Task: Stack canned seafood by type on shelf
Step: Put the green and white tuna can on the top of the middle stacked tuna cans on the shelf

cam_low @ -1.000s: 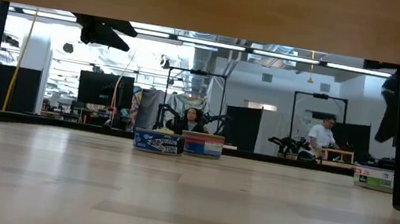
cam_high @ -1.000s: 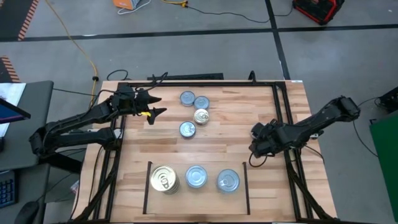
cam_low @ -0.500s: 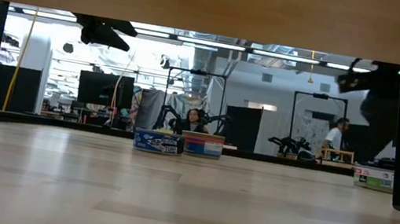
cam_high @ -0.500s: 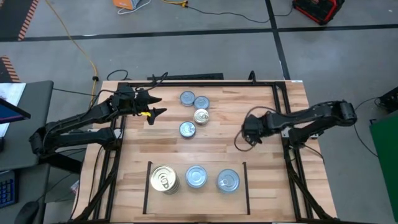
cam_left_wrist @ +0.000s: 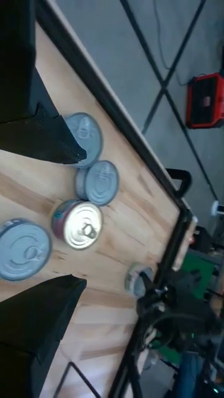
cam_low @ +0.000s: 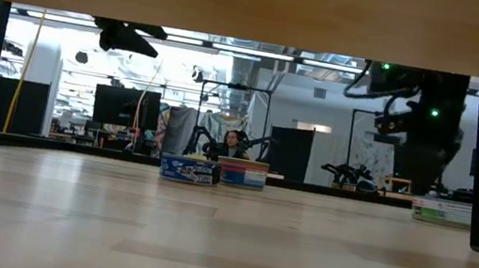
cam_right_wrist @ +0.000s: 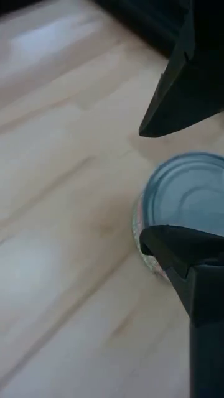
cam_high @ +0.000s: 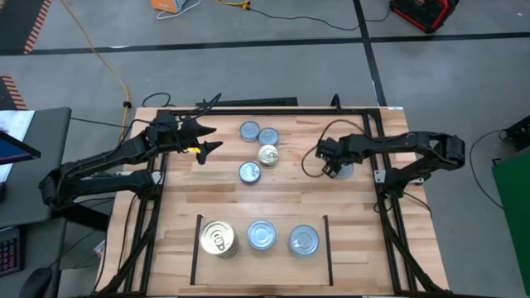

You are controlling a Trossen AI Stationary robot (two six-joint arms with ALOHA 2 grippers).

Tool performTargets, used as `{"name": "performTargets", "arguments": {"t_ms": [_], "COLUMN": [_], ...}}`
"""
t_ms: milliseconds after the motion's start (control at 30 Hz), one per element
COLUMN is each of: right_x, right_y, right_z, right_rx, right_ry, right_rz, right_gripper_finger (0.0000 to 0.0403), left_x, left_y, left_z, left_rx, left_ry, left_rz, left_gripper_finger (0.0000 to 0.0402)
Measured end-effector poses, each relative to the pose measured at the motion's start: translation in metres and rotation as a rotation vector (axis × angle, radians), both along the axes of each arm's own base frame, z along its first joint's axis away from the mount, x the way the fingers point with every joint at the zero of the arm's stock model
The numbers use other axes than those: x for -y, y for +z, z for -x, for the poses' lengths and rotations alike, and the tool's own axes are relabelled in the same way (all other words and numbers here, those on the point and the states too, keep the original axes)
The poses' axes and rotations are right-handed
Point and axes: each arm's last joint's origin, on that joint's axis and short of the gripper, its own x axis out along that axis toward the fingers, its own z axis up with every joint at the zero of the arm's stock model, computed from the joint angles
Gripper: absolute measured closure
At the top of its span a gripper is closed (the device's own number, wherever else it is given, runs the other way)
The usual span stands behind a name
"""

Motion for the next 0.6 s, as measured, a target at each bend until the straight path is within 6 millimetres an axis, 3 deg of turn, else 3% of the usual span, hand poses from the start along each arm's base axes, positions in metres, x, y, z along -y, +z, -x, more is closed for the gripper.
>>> {"name": "performTargets", "arguments": {"t_ms": [267, 600], "right_x": [0.043, 0.088], "right_y": [0.003, -0.001], "right_z": [0.013, 0.029], "right_rx": [0.069, 0.141], "right_ry": [0.015, -0.093], "right_rz": [-0.088, -0.034], "right_gripper_finger": [0.0121, 0.0122], "left_x": [-0.001, -0.003], "left_y": [0.005, 0.012], "left_z": [-0.001, -0.002], "left_rx": [0.028, 0.06], "left_ry": [-0.009, 0.024], "left_rz": [-0.057, -0.156], "left_gripper_finger": [0.0107, 0.0107]}}
